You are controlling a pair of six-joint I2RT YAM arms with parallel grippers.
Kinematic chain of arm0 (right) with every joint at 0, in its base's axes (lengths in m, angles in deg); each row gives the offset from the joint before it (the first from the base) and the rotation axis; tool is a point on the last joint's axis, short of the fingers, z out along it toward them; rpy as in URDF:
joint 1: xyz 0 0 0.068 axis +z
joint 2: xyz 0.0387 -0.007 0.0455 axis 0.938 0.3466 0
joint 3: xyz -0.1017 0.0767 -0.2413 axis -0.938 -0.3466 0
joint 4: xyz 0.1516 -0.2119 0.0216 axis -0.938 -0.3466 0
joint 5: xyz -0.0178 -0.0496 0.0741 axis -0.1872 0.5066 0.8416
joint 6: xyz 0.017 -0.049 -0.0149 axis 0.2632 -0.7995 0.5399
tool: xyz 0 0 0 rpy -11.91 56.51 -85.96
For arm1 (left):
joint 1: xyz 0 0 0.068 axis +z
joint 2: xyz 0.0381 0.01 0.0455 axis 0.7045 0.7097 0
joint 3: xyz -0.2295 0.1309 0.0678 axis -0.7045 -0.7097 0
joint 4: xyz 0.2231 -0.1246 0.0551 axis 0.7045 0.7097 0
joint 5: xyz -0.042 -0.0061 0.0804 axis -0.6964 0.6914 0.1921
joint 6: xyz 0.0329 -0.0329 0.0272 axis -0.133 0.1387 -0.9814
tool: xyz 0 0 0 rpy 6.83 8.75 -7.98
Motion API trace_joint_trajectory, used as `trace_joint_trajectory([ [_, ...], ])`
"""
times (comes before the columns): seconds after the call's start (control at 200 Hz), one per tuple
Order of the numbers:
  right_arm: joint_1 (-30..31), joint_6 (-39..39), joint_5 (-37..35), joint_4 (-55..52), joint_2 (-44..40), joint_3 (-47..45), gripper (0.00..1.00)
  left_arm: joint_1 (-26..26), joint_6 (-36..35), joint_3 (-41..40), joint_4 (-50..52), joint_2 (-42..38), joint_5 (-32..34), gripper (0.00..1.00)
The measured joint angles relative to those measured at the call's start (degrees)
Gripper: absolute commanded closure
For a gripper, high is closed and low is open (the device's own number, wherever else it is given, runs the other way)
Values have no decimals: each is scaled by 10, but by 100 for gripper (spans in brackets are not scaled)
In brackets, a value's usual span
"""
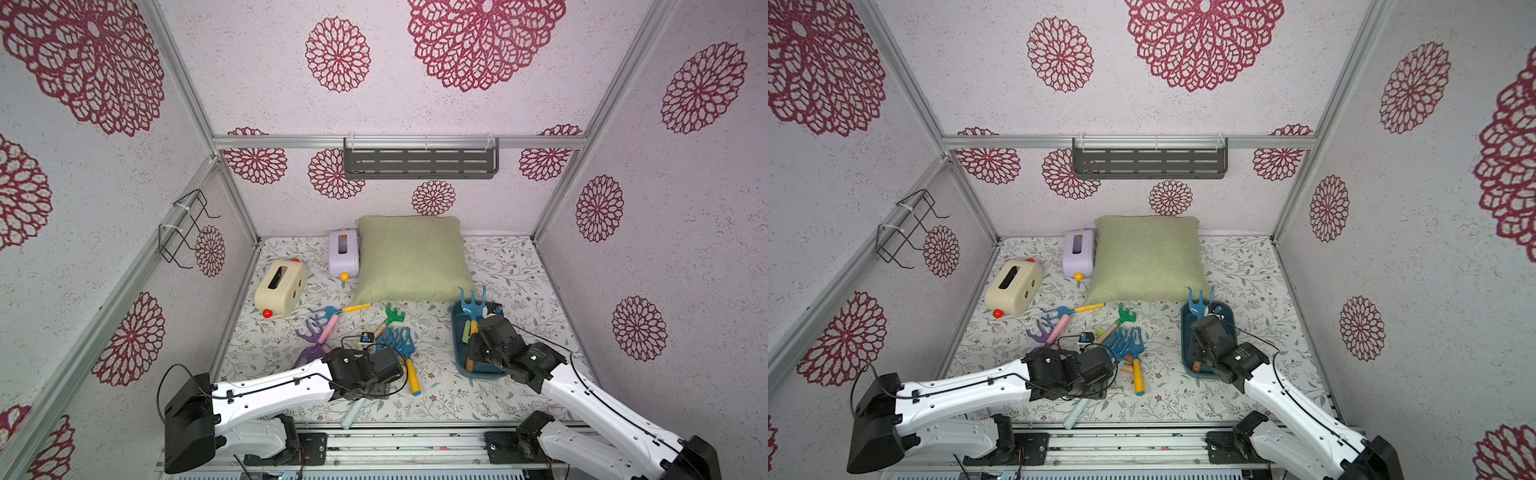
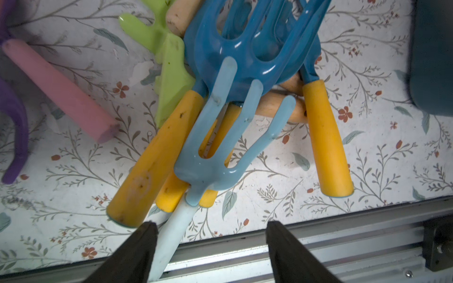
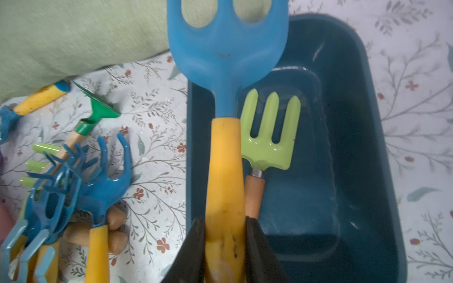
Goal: Put the rake into the storage box
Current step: Place the rake in the storage box.
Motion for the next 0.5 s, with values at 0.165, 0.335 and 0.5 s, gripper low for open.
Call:
trace_joint_trajectory([
  [0.165,-4,21,2,-14,0,-28,83,-44,30,-13,17,-15,-18,22],
  [0.335,-16,24,7,-6,9,-37,59,-81,62,-37,22,-18,-30,21],
  [0.5,-29,22,12,14,20,-38,40,-84,82,-72,19,-18,-31,23],
])
